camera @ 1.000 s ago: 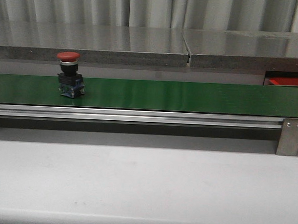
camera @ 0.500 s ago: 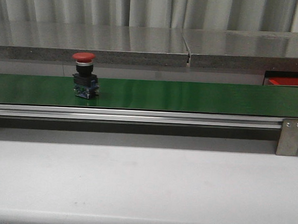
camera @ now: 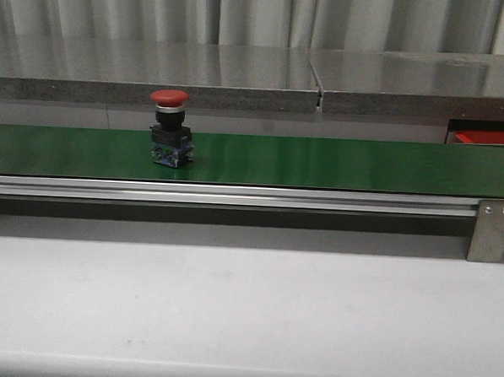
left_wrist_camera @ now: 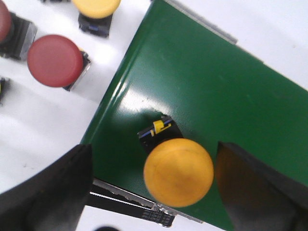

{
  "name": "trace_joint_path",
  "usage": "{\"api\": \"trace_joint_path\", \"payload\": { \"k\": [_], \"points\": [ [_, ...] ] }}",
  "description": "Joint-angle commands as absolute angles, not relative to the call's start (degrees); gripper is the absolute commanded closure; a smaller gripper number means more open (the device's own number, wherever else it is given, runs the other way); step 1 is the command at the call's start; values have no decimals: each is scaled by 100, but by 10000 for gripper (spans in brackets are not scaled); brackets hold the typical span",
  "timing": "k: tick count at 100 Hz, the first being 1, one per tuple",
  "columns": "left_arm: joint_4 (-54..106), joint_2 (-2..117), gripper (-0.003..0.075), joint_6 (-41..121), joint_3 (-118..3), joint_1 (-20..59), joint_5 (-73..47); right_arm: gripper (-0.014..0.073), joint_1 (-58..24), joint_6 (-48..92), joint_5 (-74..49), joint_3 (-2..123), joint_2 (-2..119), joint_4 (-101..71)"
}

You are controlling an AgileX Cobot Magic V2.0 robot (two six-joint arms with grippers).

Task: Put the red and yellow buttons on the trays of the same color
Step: 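Set the yellow push-button on the belt and open the left gripper, then move the right gripper above the red button arriving at the belt end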

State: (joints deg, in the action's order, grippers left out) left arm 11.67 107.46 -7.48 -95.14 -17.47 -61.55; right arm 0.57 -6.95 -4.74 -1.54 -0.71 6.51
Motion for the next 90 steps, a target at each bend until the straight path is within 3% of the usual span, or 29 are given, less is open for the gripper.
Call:
{"api": "trace_joint_path", "payload": {
  "k": [1,9,16,35,90],
  "points": [
    [1309,10110,188,-499,-9719,-1570,-5867,660,64,-689,0,-25,-159,664],
    [1272,9859,223,-379,-9719,-1351,-5828,660,64,-689,0,-25,-159,664],
    [1272,9624,313,-239,-9707,-1117,-5761,660,64,-689,0,-25,-159,664],
    [1207,9009,744,-55,-9554,-542,-5535,660,64,-689,0,-25,-159,664],
    [1207,6835,741,79,-7657,-125,-4919,660,64,-689,0,-25,-159,664]
  ]
}}
